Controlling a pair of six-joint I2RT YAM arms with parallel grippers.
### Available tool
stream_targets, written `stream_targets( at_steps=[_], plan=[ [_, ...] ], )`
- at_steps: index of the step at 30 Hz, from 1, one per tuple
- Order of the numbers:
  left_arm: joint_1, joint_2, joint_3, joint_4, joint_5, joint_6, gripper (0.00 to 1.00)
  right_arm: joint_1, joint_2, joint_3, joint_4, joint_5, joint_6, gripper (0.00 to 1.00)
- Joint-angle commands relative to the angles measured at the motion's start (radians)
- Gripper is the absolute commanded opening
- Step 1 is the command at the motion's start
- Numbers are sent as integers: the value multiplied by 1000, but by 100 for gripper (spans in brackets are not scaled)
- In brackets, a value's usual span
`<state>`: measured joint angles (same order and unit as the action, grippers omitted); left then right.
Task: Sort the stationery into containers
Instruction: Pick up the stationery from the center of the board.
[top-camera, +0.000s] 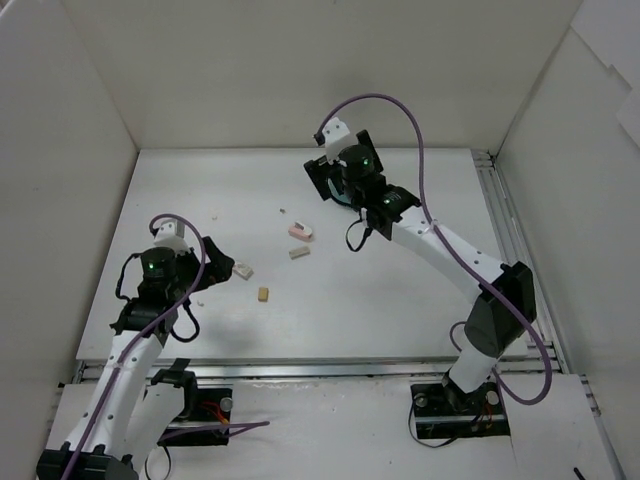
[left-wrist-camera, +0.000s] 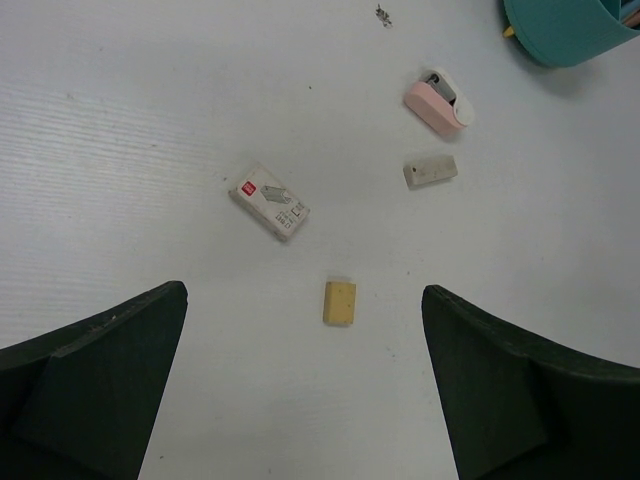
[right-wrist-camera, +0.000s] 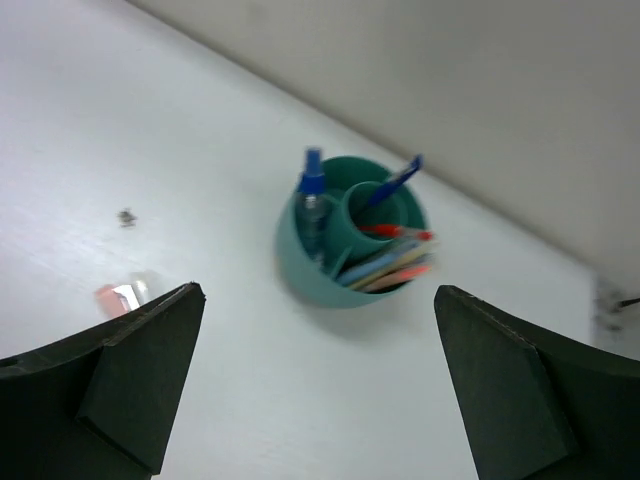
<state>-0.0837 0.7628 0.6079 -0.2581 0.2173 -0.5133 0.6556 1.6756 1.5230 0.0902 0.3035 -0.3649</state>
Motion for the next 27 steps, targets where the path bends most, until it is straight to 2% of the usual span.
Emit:
stream_targets(
  at_steps=[1,5,8,11,15,22,27],
  plan=[
    [6,-31,-2,8,11,-28,100,24,44,-29,-2,-127,435,98],
    [6,-36,-20,13,13,-54,100,56,127,-11,-76,-185,514,98],
    [6,-36,-39,13,11,-71,100,87,188,6,-127,-88,566,98],
    [6,-31,-57,5,8,-85,100,99,236,14,-148,-83,609,98],
    [-16,-13,-77,13,-1,-93,100,107,308,14,-148,-142,650,98],
    [-44,21,-76,10,-1,-93,100,118,420,51,-152,-216,655,98],
    [-44,10,-76,14,2,-87,100,124,449,40,-150,-216,566,98]
  ],
)
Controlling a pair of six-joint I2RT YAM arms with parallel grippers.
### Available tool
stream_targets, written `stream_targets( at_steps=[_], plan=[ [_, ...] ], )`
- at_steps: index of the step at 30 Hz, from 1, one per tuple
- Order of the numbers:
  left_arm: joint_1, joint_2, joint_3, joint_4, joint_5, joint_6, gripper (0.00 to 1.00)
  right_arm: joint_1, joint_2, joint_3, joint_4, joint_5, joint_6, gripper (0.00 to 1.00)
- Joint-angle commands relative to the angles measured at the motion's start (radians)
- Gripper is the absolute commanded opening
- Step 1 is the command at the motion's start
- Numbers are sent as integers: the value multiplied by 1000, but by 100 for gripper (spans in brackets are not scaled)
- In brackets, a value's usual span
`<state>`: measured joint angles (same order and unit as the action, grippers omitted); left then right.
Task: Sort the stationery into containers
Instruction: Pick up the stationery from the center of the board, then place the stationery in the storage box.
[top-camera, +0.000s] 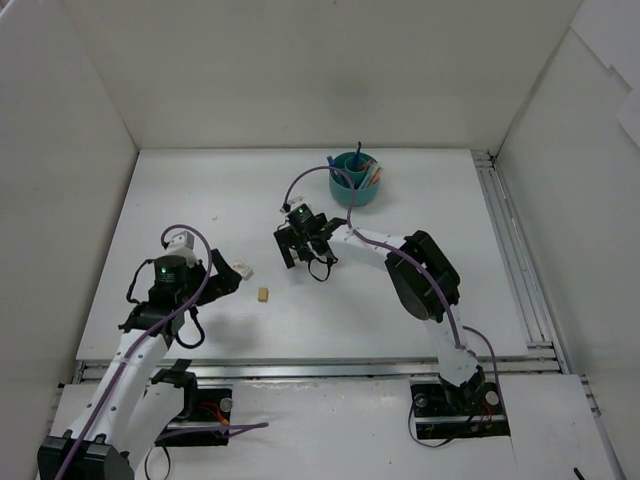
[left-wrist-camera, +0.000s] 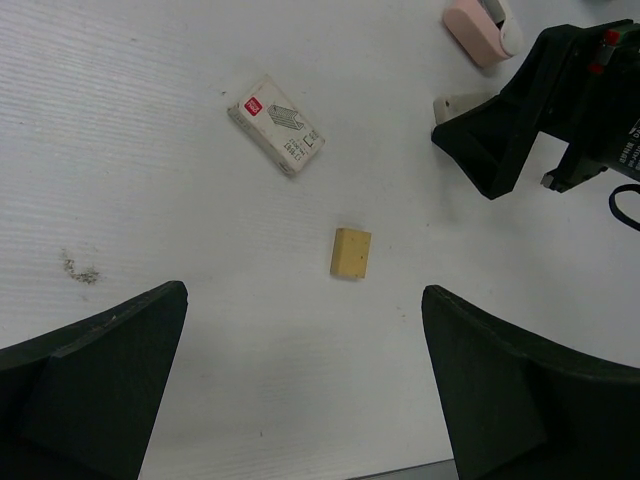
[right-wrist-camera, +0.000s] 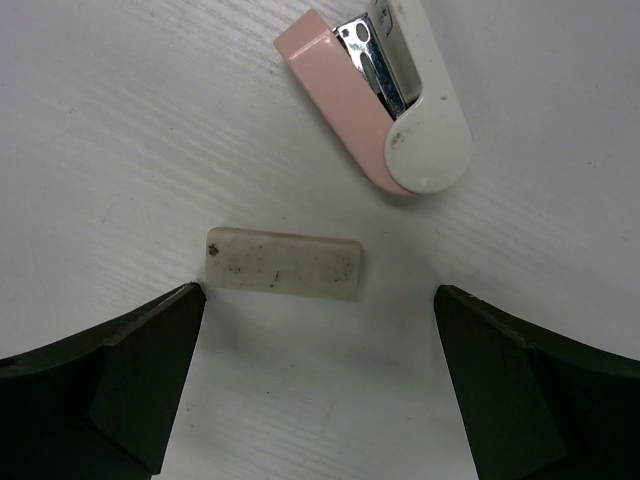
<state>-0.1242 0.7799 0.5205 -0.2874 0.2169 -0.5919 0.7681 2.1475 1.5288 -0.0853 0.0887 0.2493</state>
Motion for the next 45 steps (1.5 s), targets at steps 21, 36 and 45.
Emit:
stream_targets(
  at_steps=[21,36,45],
  plan=[
    [-12,-8,27,36,-2,-2,100,34,23,50,27,66,-25,37],
    [-12,1,96,37,-17,49,100,-96,-232,106,70,-21,-195,29],
    [-12,119,191,88,-33,90,100,-263,-91,431,79,-44,-444,29]
  ],
)
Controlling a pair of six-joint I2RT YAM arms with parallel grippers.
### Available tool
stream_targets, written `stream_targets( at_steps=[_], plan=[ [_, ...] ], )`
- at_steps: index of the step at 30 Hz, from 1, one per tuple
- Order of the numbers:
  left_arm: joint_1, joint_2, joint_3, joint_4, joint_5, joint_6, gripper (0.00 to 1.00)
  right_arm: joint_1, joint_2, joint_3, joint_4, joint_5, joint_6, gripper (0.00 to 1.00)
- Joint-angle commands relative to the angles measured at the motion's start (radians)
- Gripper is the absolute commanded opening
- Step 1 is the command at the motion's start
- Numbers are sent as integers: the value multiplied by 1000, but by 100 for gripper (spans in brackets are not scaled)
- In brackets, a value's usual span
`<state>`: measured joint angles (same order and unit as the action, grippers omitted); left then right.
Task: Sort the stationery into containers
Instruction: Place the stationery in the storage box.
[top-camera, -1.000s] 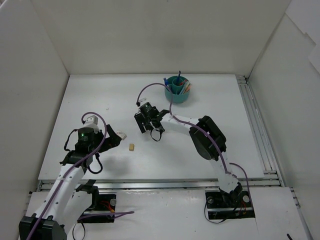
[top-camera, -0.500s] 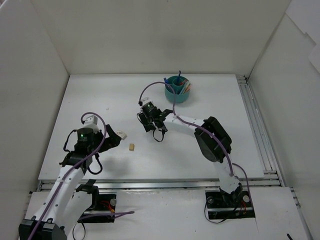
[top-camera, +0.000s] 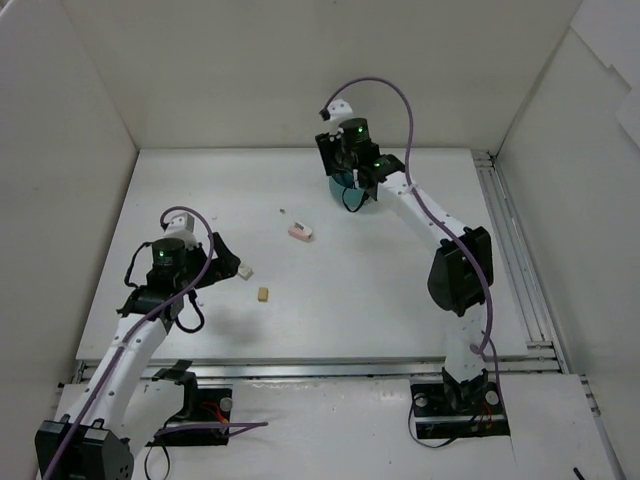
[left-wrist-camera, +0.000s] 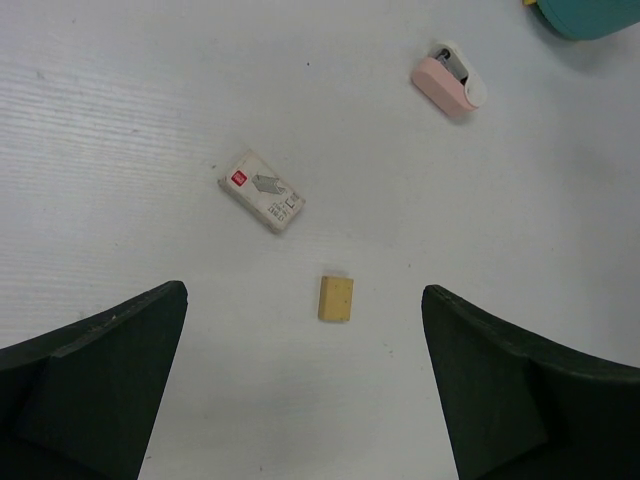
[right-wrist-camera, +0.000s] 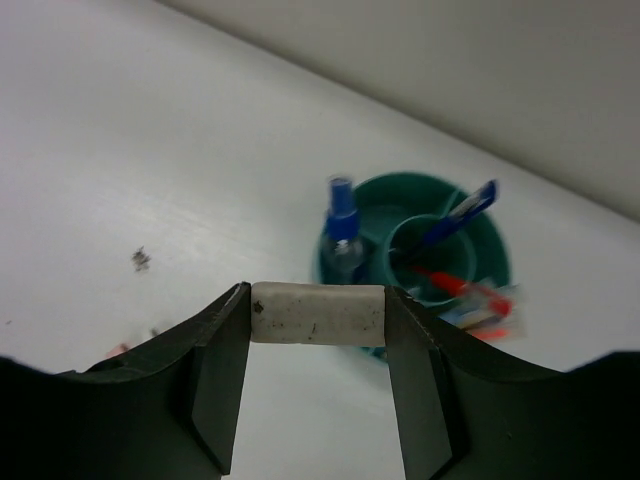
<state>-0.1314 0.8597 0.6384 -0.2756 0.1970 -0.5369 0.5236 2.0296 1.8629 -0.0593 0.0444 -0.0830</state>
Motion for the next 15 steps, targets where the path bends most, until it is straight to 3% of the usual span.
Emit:
stream_targets(
  at_steps=[1,6,15],
  plan=[
    [-5,53,79,96,-4,40,100,-33,65,154,53,-1,-150,29],
    [-5,159,139,127,12,55,100,-76,197,341,105,2,-228,31],
    [4,251,184,142,32,80,100,-132,373,473,207,-98,-276,36]
  ],
)
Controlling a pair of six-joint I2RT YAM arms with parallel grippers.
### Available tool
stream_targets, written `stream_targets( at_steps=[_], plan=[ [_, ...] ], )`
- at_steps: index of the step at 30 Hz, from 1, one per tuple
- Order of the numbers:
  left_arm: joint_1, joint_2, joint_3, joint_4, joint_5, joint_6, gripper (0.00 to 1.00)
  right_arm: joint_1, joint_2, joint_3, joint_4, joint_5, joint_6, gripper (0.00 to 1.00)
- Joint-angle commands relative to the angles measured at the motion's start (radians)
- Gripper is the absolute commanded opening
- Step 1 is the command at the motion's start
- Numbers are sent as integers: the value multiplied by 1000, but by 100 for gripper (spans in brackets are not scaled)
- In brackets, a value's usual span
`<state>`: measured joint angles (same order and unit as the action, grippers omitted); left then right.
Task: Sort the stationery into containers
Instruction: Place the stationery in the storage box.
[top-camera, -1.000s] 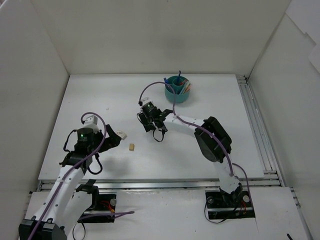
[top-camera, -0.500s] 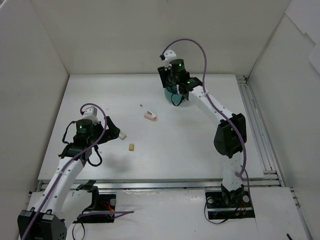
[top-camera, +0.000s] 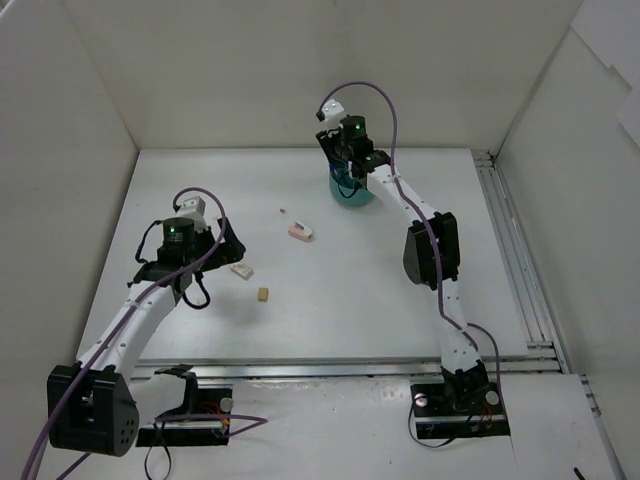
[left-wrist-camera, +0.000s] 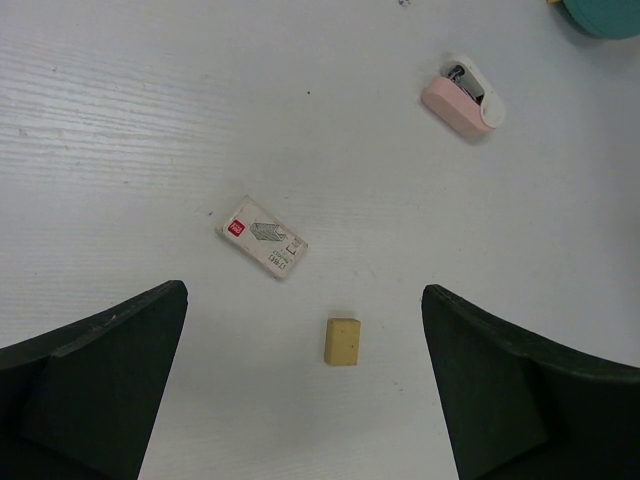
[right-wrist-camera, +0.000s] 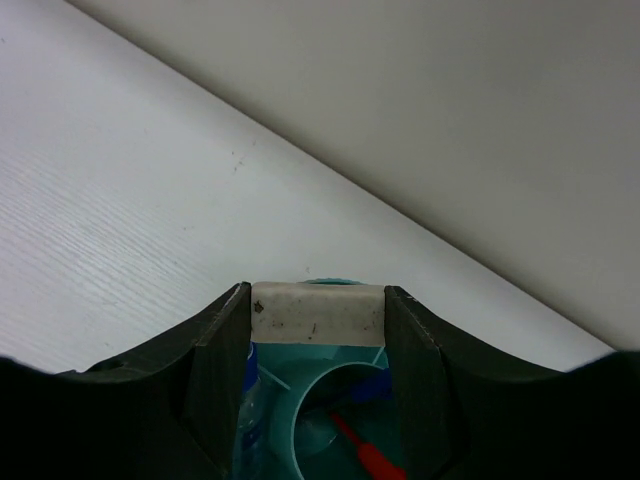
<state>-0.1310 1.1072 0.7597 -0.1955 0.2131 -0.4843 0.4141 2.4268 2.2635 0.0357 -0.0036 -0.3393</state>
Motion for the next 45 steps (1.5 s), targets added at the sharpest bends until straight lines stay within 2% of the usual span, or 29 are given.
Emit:
stream_targets(
  at_steps=[1,15,26,37,40,41,43,45],
  plan=[
    [13,8,64,65,20,27,100,-29,-14,74,127,-56,-7,36],
    [31,54,73,70,46,35,100,-47,-2,-1,148,-104,6,42],
    [31,42,69,67,55,29,100,-47,-11,-19,142,-121,2,56],
    [31,-3,61,25,81,35,100,-47,-136,-111,182,-127,17,69],
    [19,-3,47,-15,98,30,100,-37,-213,-156,201,-145,23,79],
    [19,-3,38,-21,110,27,100,-25,-254,-176,210,-145,23,87],
    [-7,2,7,-21,114,13,100,-11,-299,-197,211,-142,16,96],
    [-50,25,-3,-45,80,6,100,15,-372,-238,210,-119,-1,98]
  ],
)
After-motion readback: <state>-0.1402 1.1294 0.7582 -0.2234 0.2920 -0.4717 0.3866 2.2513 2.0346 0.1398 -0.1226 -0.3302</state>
